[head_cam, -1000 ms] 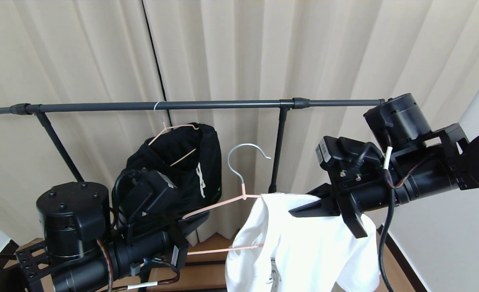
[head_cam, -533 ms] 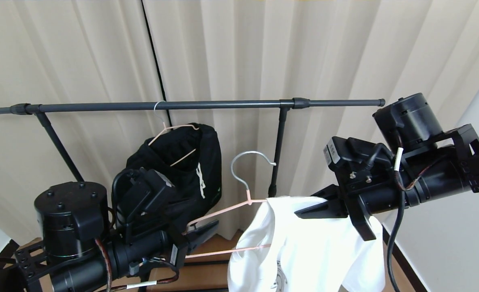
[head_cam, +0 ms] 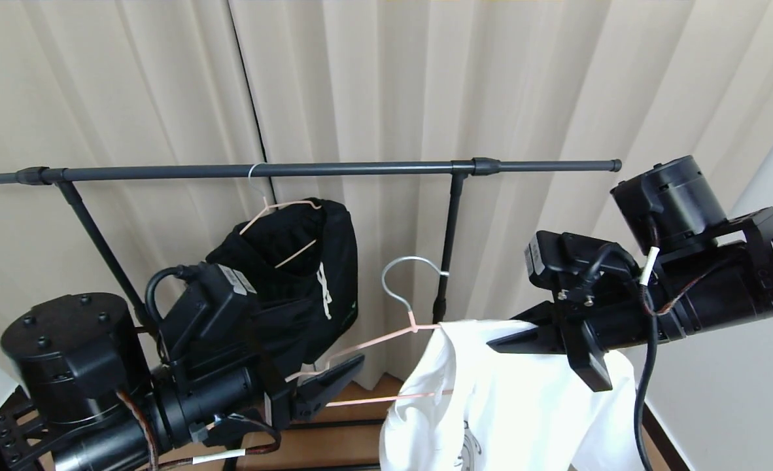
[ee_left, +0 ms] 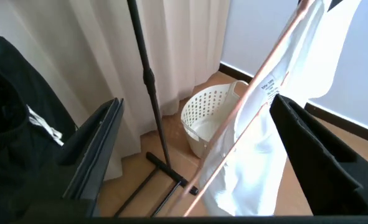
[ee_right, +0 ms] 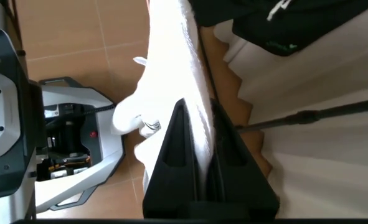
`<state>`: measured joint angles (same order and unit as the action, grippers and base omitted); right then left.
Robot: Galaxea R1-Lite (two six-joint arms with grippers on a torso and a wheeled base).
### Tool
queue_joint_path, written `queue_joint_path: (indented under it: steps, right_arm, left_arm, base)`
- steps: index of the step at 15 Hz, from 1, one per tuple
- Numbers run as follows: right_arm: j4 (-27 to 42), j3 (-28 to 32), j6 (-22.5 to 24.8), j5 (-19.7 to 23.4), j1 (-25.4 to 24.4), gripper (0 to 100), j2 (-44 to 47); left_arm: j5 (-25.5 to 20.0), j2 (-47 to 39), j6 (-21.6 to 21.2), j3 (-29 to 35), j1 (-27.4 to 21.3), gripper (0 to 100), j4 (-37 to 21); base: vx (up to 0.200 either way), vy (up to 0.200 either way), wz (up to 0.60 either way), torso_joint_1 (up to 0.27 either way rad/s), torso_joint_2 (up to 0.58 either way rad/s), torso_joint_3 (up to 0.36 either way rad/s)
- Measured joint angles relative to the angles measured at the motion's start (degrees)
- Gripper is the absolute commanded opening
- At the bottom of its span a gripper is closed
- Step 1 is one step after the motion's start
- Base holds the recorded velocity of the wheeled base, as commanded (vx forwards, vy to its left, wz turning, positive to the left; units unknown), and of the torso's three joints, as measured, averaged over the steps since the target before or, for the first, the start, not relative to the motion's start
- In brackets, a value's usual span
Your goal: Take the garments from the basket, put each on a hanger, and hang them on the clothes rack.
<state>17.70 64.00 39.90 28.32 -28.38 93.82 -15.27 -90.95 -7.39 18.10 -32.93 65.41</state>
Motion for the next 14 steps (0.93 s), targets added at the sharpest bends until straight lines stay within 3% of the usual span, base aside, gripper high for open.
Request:
queue_joint_path:
  steps: [2, 4, 9, 11, 14]
  right_arm:
    - [-0.4, -0.7, -0.1, -3.0, 0.0, 0, -0.7]
    - [-5.4, -3.0, -0.1, -7.7, 0.1, 0, -1.7]
    - [-32.4, -16.7, -0.2, -21.3, -0.5, 0, -3.9]
    - [-42.7, -23.0, -1.7, -24.9, -1.4, 0, -4.1]
    - [-54.9, -30.2, -7.4, -26.9, -2.8, 0, -3.5]
  left_arm:
    - [-2.9, 1.1, 2.4, -0.1, 1.3, 100, 0.4]
    - [-3.6, 1.8, 3.0, 0.3, 2.0, 100, 0.0]
    - [0.4, -2.4, 2.7, 1.2, 1.4, 100, -0.3]
    - [3.1, -4.7, 2.6, 1.5, -0.2, 100, -0.3]
    - [8.3, -8.8, 2.5, 2.2, -2.7, 100, -0.3]
  base:
    - [0.000, 0.000, 0.00, 0.000, 0.00, 0.000]
    - [0.000, 0.000, 0.00, 0.000, 0.00, 0.000]
    - [0.000, 0.000, 0.00, 0.000, 0.00, 0.000]
    - [0.000, 0.000, 0.00, 0.000, 0.00, 0.000]
    - [0.000, 0.000, 0.00, 0.000, 0.00, 0.000]
